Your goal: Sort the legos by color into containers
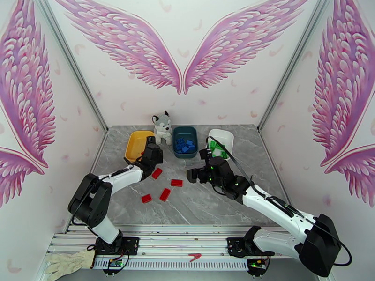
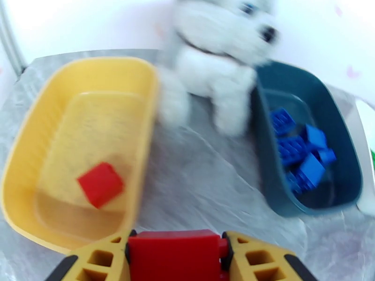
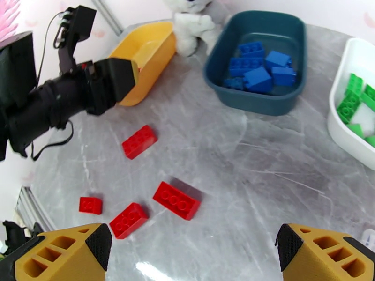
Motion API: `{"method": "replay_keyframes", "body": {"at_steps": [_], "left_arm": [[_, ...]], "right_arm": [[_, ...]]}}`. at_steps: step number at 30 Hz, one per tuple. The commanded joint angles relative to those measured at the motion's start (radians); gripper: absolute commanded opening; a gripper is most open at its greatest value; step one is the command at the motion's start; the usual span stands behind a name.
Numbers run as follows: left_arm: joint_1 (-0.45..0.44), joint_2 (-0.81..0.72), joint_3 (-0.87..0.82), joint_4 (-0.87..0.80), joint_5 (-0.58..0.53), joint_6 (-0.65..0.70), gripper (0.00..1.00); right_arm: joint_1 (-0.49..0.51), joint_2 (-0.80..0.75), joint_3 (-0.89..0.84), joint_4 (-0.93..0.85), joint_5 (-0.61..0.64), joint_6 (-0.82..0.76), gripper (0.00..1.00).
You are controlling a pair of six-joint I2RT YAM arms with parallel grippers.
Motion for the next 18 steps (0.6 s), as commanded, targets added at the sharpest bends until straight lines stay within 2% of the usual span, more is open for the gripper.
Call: {"method": "replay_keyframes", "body": {"at_steps": [1, 5, 6, 10, 11, 18], "left_arm": [[0.061, -0.027, -0.011, 0.022, 0.01, -0.023, 0.35], [0.122, -0.003, 0.033, 0.009, 0.031, -0.029, 0.35], [0.133, 0.005, 0.044, 0.004, 0.036, -0.029, 0.39], [0.149, 0.01, 0.061, -0.011, 0.037, -0.021, 0.66], [0.148, 0.002, 0.053, -0.009, 0.038, -0.02, 0.68], [0.099, -0.093, -0.046, 0.007, 0.049, -0.013, 0.74]], "right_arm": [[0.011, 0.043, 0.004, 0.04, -0.107, -0.013, 0.96], [0.015, 0.085, 0.009, 0.064, -0.147, 0.009, 0.95], [0.015, 0.095, 0.01, 0.069, -0.156, 0.014, 0.95], [0.017, 0.113, 0.016, 0.073, -0.179, 0.03, 0.94], [0.018, 0.114, 0.017, 0.073, -0.18, 0.032, 0.94], [0.023, 0.137, 0.046, 0.036, -0.163, 0.053, 0.9]]}}
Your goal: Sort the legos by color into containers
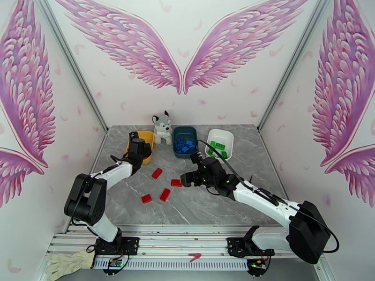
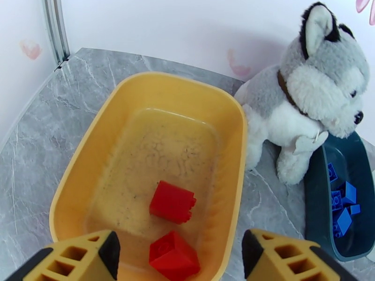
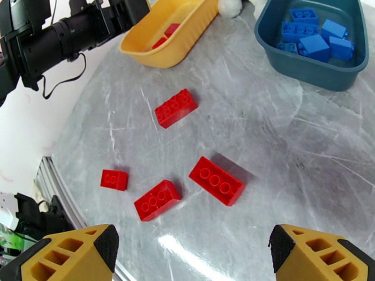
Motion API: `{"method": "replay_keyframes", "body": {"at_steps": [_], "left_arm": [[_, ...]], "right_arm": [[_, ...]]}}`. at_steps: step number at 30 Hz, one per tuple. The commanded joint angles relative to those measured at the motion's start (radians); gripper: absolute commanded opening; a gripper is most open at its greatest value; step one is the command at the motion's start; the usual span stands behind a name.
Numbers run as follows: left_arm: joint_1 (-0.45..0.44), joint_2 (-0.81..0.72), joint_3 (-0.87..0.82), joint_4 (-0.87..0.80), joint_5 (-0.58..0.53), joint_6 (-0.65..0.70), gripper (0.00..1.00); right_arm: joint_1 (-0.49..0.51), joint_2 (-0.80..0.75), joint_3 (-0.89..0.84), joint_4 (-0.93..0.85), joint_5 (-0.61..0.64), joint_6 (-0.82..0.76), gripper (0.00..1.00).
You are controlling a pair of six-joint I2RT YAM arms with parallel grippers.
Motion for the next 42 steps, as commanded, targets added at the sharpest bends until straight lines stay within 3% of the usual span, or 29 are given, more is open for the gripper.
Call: {"method": "replay_keyframes", "body": {"at_steps": [1, 14, 24, 33, 42], "left_arm": [[-0.046, -0.08, -0.05, 0.001, 0.014, 0.011, 0.75], [-0.258, -0.2, -0.216, -0.029, 0.001, 0.019, 0.76], [-0.272, -0.118, -0.352, 0.08, 0.021, -0.045, 0.78], [-0.266, 0.012, -0.358, 0.143, 0.069, -0.05, 0.79], [-0.276, 0.044, -0.361, 0.182, 0.133, -0.01, 0.7]], "right_arm": [[0.011, 0.017, 0.038, -0.009, -0.012, 0.023, 0.9], [0.012, 0.046, 0.045, -0.01, -0.029, 0.024, 0.91], [0.012, 0.05, 0.047, -0.012, -0.029, 0.02, 0.9], [0.012, 0.051, 0.048, -0.018, -0.029, 0.017, 0.9], [0.012, 0.048, 0.048, -0.018, -0.027, 0.016, 0.9]]}}
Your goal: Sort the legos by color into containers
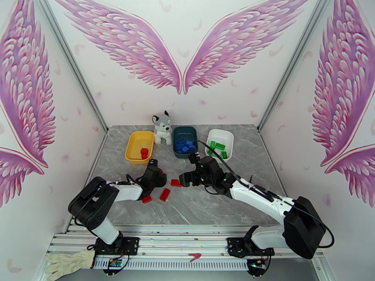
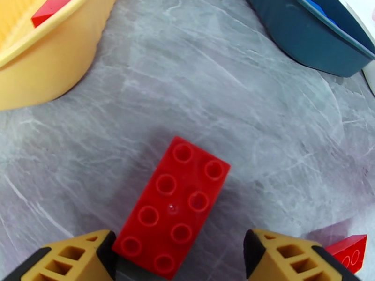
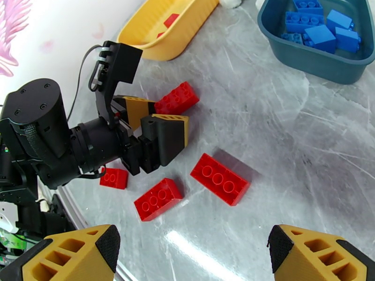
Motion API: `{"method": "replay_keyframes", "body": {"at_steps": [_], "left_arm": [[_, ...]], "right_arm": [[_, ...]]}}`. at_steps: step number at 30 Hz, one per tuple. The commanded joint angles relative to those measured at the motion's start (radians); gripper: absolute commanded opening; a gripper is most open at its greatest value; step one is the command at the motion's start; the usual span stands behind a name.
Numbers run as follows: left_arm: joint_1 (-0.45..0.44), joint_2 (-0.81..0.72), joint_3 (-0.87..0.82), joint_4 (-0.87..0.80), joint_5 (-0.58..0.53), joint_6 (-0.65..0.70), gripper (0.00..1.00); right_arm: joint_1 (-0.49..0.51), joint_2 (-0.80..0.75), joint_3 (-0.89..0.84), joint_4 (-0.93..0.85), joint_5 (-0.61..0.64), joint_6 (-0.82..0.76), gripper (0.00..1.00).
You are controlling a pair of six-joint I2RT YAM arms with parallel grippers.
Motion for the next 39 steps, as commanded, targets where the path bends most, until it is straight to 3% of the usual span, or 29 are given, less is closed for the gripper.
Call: {"method": "replay_keyframes", "body": {"at_steps": [1, 17, 26, 34, 39], "left_arm": [[-0.01, 0.023, -0.004, 0.025, 0.035, 0.024, 0.68], [-0.073, 0.075, 0.097, -0.086, -0.15, 0.047, 0.37], [-0.073, -0.13, 0.061, -0.099, -0.141, 0.051, 0.3], [0.056, -0.299, 0.078, -0.121, -0.126, 0.055, 0.28], [0.175, -0.29, 0.162, -0.156, -0.075, 0.055, 0.29]], "right_arm": [[0.008, 0.005, 0.029, -0.01, -0.013, 0.009, 0.9], [0.008, 0.005, 0.029, -0.01, -0.012, 0.009, 0.89], [0.008, 0.002, 0.028, -0.01, -0.015, 0.011, 0.89], [0.007, -0.002, 0.027, -0.01, -0.019, 0.012, 0.89], [0.008, 0.006, 0.03, -0.008, -0.026, 0.014, 0.89]]}}
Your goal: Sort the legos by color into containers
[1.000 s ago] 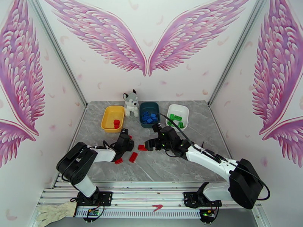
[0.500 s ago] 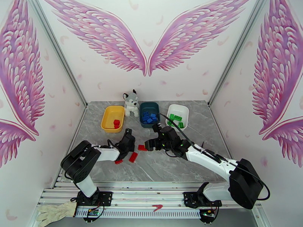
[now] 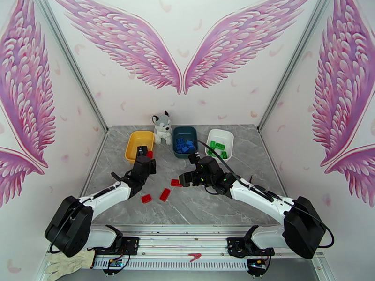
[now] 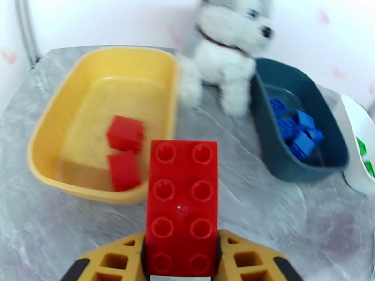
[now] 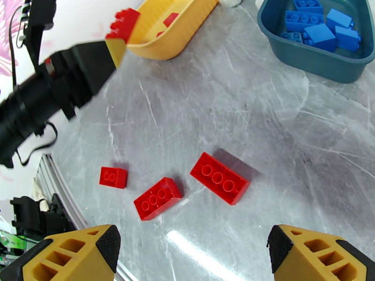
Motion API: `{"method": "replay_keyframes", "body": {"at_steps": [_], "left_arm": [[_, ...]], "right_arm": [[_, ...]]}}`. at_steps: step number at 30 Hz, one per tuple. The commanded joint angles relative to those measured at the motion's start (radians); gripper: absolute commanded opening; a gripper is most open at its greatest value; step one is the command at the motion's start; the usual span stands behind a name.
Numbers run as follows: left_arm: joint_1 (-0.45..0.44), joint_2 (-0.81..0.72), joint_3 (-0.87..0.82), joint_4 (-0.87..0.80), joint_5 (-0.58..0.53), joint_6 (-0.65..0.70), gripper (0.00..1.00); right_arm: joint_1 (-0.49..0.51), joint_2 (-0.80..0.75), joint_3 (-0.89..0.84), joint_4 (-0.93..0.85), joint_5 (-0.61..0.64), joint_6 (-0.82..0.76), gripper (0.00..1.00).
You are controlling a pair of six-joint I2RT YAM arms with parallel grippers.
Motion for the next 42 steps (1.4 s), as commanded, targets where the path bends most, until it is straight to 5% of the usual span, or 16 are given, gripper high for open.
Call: {"method": "replay_keyframes", "body": {"at_steps": [1, 6, 10, 13, 29, 36, 42], "left_arm": [[0.057, 0.01, 0.091, -0.046, 0.041, 0.009, 0.3], [0.162, 0.122, 0.198, -0.064, 0.105, 0.008, 0.33], [0.184, 0.175, 0.229, -0.071, 0.12, 0.009, 0.64], [0.157, 0.147, 0.176, -0.034, 0.112, 0.003, 0.7], [-0.145, -0.034, -0.139, 0.03, 0.116, -0.05, 0.76], [-0.151, -0.156, -0.208, 0.038, 0.093, -0.098, 0.75], [-0.044, -0.305, -0.081, -0.055, 0.175, -0.118, 0.79]], "right_arm": [[0.007, 0.008, 0.03, -0.008, -0.023, 0.014, 0.89], [0.007, 0.018, 0.034, -0.008, -0.026, 0.012, 0.89], [0.007, 0.021, 0.035, -0.008, -0.023, 0.011, 0.89], [0.007, 0.026, 0.034, -0.01, -0.018, 0.009, 0.9], [0.008, 0.101, 0.079, -0.079, 0.045, -0.006, 0.9], [0.019, 0.236, 0.15, -0.136, 0.037, -0.029, 0.83], [0.063, 0.365, 0.242, -0.262, 0.141, -0.102, 0.83]]}}
